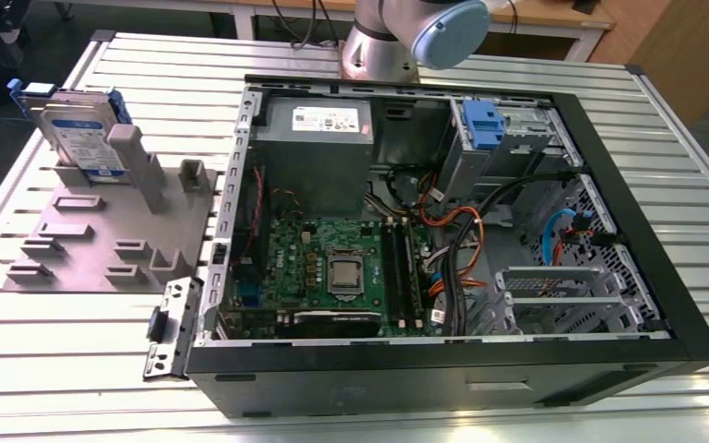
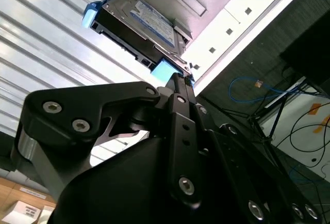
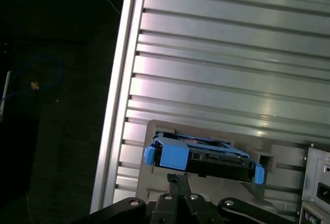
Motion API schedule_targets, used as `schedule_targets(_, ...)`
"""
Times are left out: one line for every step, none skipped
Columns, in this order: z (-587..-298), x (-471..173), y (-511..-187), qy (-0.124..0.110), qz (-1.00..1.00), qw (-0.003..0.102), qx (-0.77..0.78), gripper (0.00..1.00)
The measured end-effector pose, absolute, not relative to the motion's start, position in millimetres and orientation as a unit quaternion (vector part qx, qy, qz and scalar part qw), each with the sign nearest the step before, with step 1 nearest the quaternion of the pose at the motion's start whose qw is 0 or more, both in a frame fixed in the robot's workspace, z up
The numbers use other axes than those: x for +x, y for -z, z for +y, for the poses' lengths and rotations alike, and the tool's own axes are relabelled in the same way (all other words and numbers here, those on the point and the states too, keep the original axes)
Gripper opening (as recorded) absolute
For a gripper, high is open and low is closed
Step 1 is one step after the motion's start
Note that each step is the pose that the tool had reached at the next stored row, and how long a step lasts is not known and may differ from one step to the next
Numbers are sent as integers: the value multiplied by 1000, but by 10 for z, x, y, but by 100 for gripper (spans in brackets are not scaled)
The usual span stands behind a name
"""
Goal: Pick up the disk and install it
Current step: 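Pick up the disk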
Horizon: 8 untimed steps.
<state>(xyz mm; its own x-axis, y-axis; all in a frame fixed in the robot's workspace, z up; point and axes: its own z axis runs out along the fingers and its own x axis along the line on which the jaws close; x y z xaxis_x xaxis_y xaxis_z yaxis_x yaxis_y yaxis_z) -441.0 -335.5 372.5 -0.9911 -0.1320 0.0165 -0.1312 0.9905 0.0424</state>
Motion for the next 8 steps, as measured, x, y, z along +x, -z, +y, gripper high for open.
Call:
schedule_targets(-3355, -4409, -3725, 21, -998, 10, 66, 11)
schedule_targets(-3356, -4409, -3725, 21, -998, 10, 66, 11)
schedule_targets(-3355, -4410, -3725, 21, -998, 10, 66, 11)
schedule_targets(-3355, -4410, -3725, 21, -998, 10, 66, 11)
schedule_targets(-3356, -4410, -3725, 21, -998, 10, 67, 11)
schedule_targets(-3355, -4410, -3725, 21, -998, 10, 67, 11)
schedule_targets(-3355, -4410, -3725, 21, -997, 10, 67, 11)
schedule_targets(-3356, -4410, -3725, 21, -997, 10, 68, 11)
